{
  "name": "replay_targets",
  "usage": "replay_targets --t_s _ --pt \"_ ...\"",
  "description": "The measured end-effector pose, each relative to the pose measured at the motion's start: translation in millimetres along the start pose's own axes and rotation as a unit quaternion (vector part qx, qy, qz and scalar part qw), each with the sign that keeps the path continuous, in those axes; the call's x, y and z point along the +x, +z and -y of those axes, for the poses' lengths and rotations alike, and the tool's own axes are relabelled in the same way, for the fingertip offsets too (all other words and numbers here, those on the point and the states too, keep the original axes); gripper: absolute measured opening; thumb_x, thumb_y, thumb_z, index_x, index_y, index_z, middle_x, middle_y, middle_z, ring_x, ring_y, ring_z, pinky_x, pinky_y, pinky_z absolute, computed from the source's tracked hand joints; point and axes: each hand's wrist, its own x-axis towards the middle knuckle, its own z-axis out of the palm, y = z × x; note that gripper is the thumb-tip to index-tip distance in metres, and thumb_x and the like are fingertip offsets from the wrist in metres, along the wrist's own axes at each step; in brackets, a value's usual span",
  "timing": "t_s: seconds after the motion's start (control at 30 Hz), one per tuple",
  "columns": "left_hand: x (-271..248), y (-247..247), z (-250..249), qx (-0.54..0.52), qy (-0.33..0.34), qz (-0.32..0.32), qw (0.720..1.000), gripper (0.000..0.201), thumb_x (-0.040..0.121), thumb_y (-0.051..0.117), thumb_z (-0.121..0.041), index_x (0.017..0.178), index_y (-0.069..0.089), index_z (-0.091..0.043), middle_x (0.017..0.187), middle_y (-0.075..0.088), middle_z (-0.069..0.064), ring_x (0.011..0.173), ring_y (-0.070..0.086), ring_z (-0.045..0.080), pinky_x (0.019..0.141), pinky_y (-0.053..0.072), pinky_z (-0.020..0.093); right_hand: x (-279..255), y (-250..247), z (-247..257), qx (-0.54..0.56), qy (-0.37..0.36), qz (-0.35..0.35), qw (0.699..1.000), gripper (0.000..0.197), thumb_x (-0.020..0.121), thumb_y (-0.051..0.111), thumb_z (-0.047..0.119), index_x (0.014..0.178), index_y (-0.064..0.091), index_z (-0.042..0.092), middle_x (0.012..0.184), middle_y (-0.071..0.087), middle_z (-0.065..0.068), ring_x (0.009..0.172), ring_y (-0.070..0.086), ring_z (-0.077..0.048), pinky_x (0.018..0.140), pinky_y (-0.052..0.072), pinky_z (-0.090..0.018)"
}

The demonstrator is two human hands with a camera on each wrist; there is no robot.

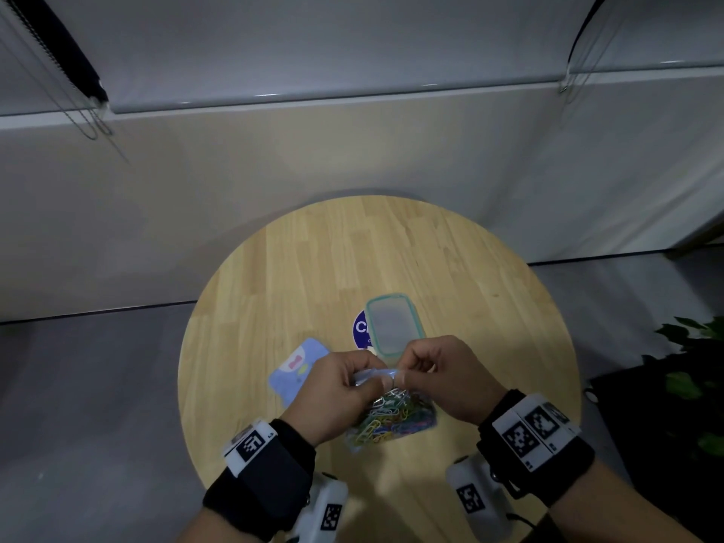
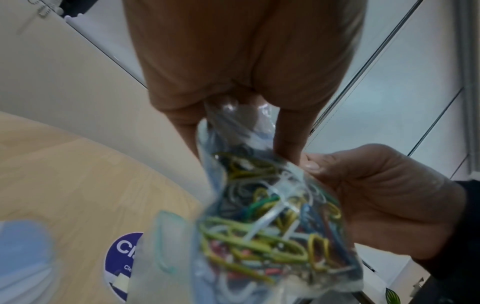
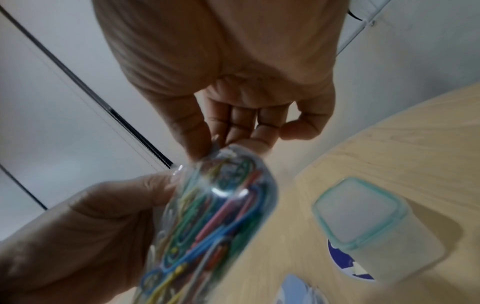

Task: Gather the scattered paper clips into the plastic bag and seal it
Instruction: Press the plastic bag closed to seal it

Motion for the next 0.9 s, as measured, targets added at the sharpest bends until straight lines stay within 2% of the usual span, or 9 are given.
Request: replay_targets --t_s 0.07,0.2,0.33,0.47,0.6,0.77,0.83,0.9 --pt "-0.8 -3.9 0.8 0.020 0.000 0.005 1.000 0.016 0.076 0.062 -0.034 0.076 0.067 -0.019 0.072 0.070 0.008 0.062 0.062 0.017 0.060 0.049 0.032 -0.4 -1.3 -2.1 0.023 0.008 -0.017 1.000 0.011 0.067 0.070 0.004 0.058 0.064 0.006 0.051 0.055 0.006 0.048 0.046 -0.002 0.051 0.039 -0.015" --pt "0.8 -10.5 0.7 0.075 0.009 -0.001 0.997 0.021 0.074 0.060 -0.035 0.073 0.064 -0.015 0.066 0.067 0.004 0.056 0.054 0.006 0.056 0.045 0.027 -1.1 -6.0 -8.3 0.052 0.033 -0.028 0.998 0.009 0.062 0.068 0.013 0.055 0.063 0.010 0.054 0.057 -0.003 0.053 0.048 -0.011 0.054 0.040 -0.026" --pt "3.5 -8.0 -1.7 0.088 0.011 -0.001 0.996 0.013 0.079 0.061 -0.027 0.074 0.064 -0.016 0.066 0.066 0.002 0.057 0.056 0.006 0.056 0.046 0.026 0.6 -8.7 -8.0 0.011 0.031 0.001 0.999 0.012 0.068 0.070 0.014 0.062 0.064 0.005 0.056 0.059 -0.002 0.052 0.049 -0.008 0.054 0.041 -0.025" --pt "3.6 -4.4 -0.8 0.080 0.013 0.001 0.997 0.009 0.079 0.061 -0.028 0.073 0.064 -0.022 0.070 0.070 0.003 0.061 0.061 0.012 0.058 0.050 0.032 5.6 -6.8 -6.6 -0.048 0.016 0.021 0.999 0.015 0.073 0.073 0.014 0.061 0.064 0.018 0.056 0.059 0.004 0.052 0.050 -0.003 0.055 0.043 -0.024" --pt "4.0 -1.4 -4.1 0.085 0.018 -0.002 0.996 0.009 0.078 0.059 -0.031 0.073 0.063 -0.024 0.071 0.070 0.003 0.065 0.064 0.017 0.061 0.052 0.036 9.6 -2.1 -5.9 -0.072 -0.010 0.013 0.997 0.017 0.069 0.068 0.025 0.056 0.058 0.024 0.053 0.052 0.008 0.051 0.044 -0.002 0.054 0.039 -0.024" --pt "6.9 -4.4 -1.4 0.104 0.025 0.001 0.994 0.014 0.084 0.064 -0.020 0.071 0.062 -0.025 0.064 0.064 -0.006 0.058 0.055 0.004 0.058 0.046 0.026 14.0 0.2 -4.5 -0.121 -0.025 0.033 0.992 0.028 0.073 0.067 0.024 0.053 0.050 0.033 0.051 0.050 0.012 0.050 0.045 -0.001 0.053 0.037 -0.020" --pt "7.5 -4.3 -1.5 0.134 0.035 0.008 0.990 0.016 0.086 0.063 -0.019 0.071 0.060 -0.024 0.063 0.061 -0.006 0.057 0.052 0.004 0.057 0.043 0.023 15.3 3.6 -5.5 -0.138 -0.029 0.031 0.990 0.030 0.073 0.066 0.026 0.051 0.046 0.035 0.050 0.049 0.012 0.050 0.044 -0.001 0.053 0.036 -0.021" --pt "7.4 -4.7 -3.0 0.168 0.047 0.009 0.985 0.011 0.086 0.061 -0.021 0.075 0.062 -0.020 0.067 0.064 -0.004 0.062 0.055 0.007 0.060 0.044 0.025 15.5 8.1 -6.3 -0.153 -0.028 0.025 0.987 0.030 0.072 0.064 0.028 0.051 0.044 0.035 0.050 0.048 0.011 0.050 0.044 -0.002 0.053 0.037 -0.023"
